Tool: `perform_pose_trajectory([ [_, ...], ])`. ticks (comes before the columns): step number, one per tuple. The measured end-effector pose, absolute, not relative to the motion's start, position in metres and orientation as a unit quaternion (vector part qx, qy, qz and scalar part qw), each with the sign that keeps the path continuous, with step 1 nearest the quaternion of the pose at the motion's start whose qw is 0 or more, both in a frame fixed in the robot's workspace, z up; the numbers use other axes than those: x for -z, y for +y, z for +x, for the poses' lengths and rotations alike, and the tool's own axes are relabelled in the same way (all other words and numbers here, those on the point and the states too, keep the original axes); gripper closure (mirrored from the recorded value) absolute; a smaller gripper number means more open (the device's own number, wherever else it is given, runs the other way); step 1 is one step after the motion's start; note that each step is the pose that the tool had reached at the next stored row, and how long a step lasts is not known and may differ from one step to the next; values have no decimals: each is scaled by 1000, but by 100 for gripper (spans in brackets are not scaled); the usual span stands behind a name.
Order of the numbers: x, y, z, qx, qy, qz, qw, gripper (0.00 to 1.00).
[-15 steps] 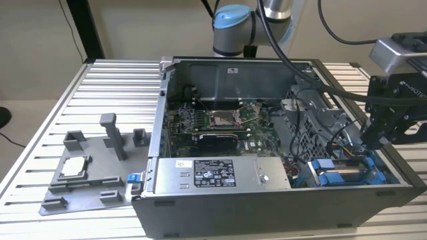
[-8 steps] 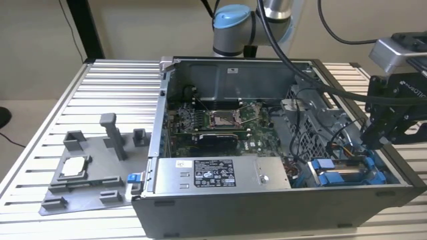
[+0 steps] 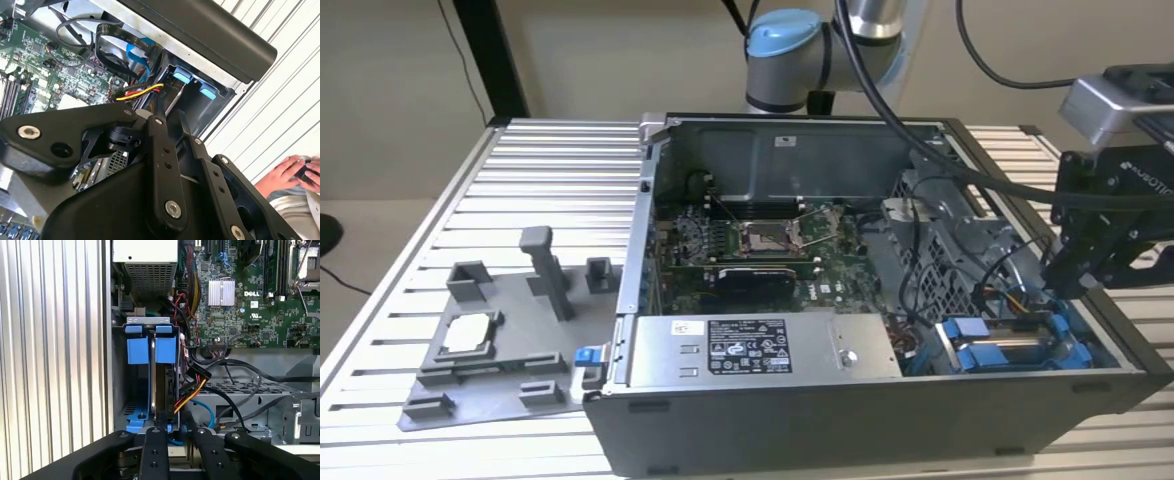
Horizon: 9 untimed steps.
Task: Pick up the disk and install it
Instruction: 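Insert the second disk wire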
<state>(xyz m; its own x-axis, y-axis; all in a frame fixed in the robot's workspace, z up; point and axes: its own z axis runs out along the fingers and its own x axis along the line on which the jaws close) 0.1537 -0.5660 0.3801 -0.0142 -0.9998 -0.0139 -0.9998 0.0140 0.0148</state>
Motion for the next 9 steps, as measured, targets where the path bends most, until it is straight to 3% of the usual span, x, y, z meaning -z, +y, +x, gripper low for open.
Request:
perform_pose_trajectory([
  [9, -378, -566, 189, 16, -712, 702, 1, 100],
])
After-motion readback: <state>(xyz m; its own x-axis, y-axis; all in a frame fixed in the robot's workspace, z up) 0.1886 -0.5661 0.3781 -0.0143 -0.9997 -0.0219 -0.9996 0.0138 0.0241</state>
